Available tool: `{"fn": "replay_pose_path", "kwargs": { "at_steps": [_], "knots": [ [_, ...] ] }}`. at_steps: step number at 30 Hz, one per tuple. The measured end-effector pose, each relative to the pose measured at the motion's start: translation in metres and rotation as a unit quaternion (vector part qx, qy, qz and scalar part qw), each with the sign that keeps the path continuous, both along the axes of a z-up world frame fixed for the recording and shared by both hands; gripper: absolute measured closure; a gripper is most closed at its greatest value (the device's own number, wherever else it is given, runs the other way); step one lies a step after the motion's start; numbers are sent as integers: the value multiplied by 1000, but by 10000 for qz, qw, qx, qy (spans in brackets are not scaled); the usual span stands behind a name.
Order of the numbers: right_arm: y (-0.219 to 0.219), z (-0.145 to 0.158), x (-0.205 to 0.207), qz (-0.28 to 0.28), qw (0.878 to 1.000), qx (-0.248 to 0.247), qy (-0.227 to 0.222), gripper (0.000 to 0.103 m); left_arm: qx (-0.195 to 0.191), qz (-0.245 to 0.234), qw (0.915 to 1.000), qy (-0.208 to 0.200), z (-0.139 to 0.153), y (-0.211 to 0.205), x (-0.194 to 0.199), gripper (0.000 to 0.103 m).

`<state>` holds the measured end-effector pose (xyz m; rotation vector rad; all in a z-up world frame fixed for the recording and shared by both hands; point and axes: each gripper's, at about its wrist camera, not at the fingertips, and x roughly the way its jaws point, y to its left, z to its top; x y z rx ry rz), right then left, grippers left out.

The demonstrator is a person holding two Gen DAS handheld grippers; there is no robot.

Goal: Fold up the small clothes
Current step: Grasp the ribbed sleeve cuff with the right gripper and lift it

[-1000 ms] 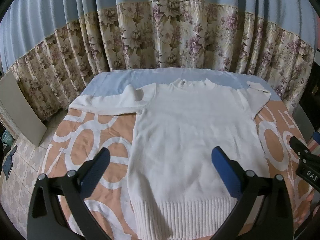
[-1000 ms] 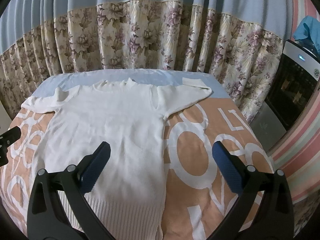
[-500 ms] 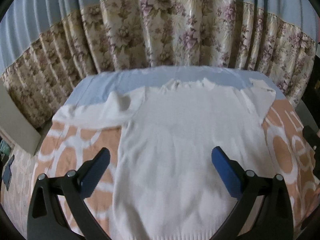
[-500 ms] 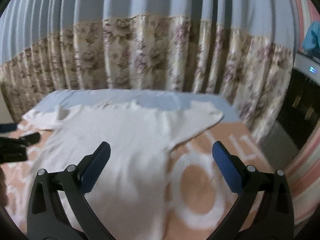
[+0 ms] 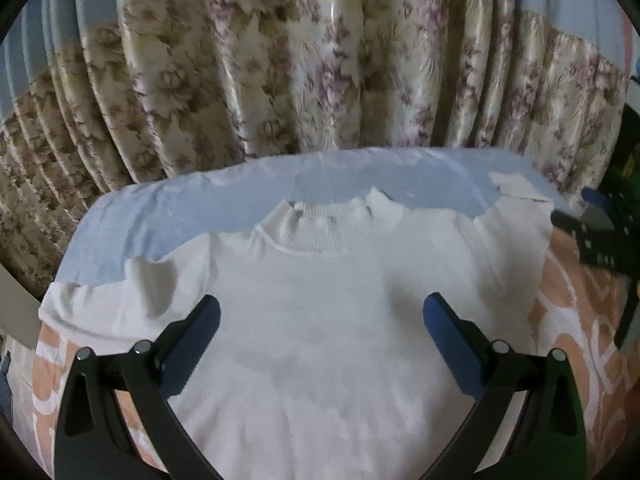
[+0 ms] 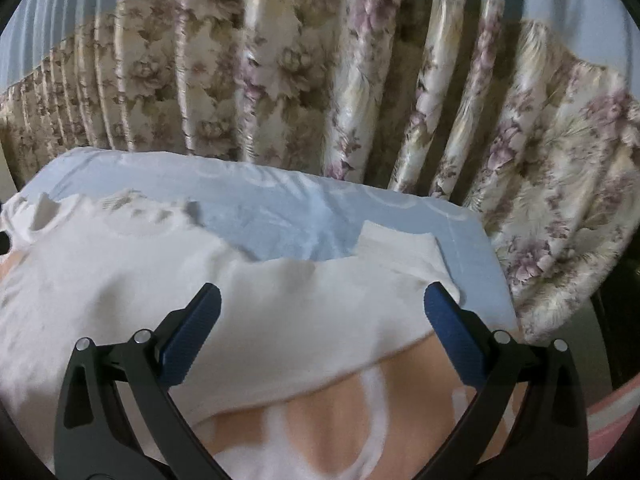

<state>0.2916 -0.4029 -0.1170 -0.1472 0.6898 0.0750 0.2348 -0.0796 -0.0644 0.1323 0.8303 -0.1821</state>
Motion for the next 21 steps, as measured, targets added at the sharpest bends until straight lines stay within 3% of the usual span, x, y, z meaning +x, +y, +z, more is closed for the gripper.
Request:
{"fn": "replay_pose_path", "kwargs": {
  "at_steps": [4,6,10,12,14,19,21],
  "knots": [
    [-18,-19,46,98,9994,-201,271,6,-74,-13,9999,132,-14,-1,30,1],
    [-26,-29,65,163,9986,-288,424,18,-24,80,9999,143,-21,2,47,1],
    [-34,-53,98,186,9964,-353,743,31,40,175,9997,150,-35,7,76,1],
    [-36,-64,110,214,9947,-447,901,47,100,238,9995,172,-44,9,89,1],
    [-40,-71,119,221,9931,-440,1061,56,99,264,9993,243,-53,10,99,1],
    [-51,-76,136,210,9919,-222,1231,61,97,353,9986,369,-64,14,110,1],
    [-58,-76,143,194,9906,38,1354,78,56,338,9986,399,-65,15,109,1]
  ]
}}
